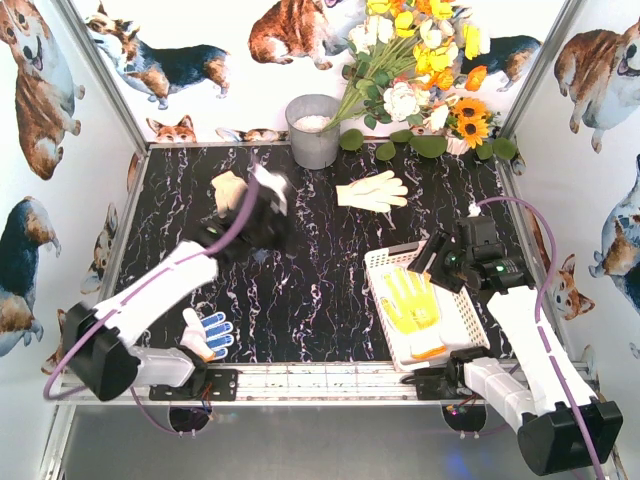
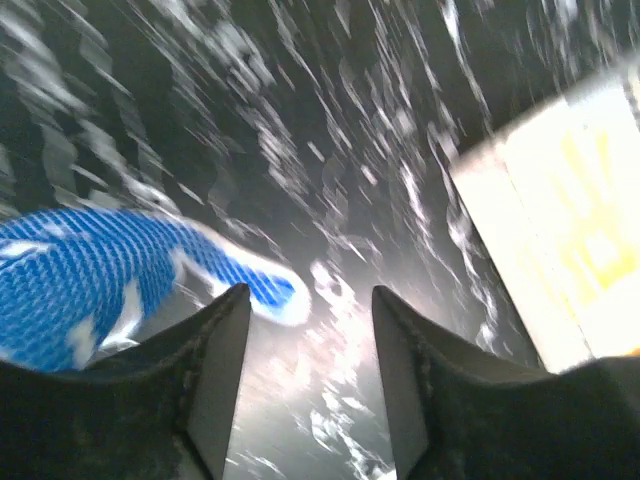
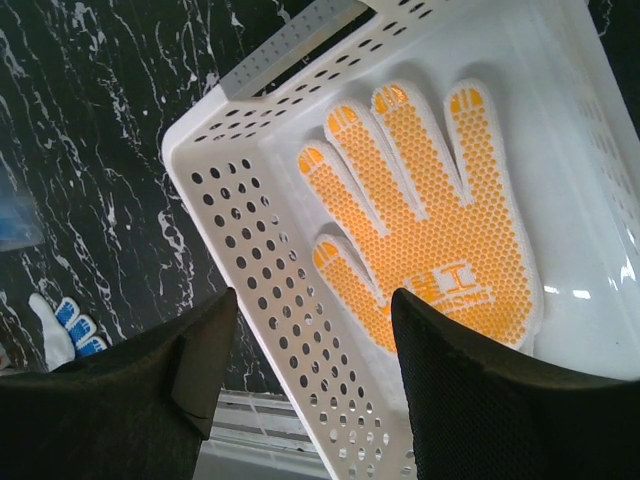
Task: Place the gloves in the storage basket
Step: Pick up the glove from the center of the board.
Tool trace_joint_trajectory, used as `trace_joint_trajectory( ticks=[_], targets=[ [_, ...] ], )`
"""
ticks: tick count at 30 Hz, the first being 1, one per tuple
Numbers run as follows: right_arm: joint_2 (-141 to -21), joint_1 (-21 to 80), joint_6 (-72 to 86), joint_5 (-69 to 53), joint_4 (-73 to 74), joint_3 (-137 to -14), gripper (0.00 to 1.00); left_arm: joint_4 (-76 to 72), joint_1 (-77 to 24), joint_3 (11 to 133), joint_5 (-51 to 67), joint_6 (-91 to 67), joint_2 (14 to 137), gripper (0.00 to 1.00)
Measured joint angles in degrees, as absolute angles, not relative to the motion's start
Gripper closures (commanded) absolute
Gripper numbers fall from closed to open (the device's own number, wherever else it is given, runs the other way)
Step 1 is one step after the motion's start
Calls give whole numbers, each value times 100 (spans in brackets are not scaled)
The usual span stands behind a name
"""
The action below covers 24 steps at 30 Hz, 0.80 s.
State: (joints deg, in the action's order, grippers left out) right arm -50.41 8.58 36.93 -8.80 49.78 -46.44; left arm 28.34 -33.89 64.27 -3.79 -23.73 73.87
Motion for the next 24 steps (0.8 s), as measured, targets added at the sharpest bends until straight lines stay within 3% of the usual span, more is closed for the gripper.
trace_joint_trajectory(
  ticks=[3, 8, 11, 16, 24],
  targets=[
    [-5065, 950, 3693, -880, 4958, -4718, 35, 2722, -4042, 5828, 204, -2853, 7651, 26],
    [-5315, 1315, 3649, -851, 4912, -4976, 35, 2700, -4294, 5745, 552, -3179, 7690, 14],
    [-5535, 1653, 3616, -834, 4847, -5144, 35, 2650, -4165, 5859, 351, -3159, 7395, 18],
    [-5782, 2108, 3607, -838, 4665, -5295, 35, 2364, -3378, 5728, 224, -2834, 7094, 32],
    [-5935, 2390, 3701, -875, 4429, -5341, 35, 2606, -2351, 5188, -82, -2432, 7734, 36]
  ],
)
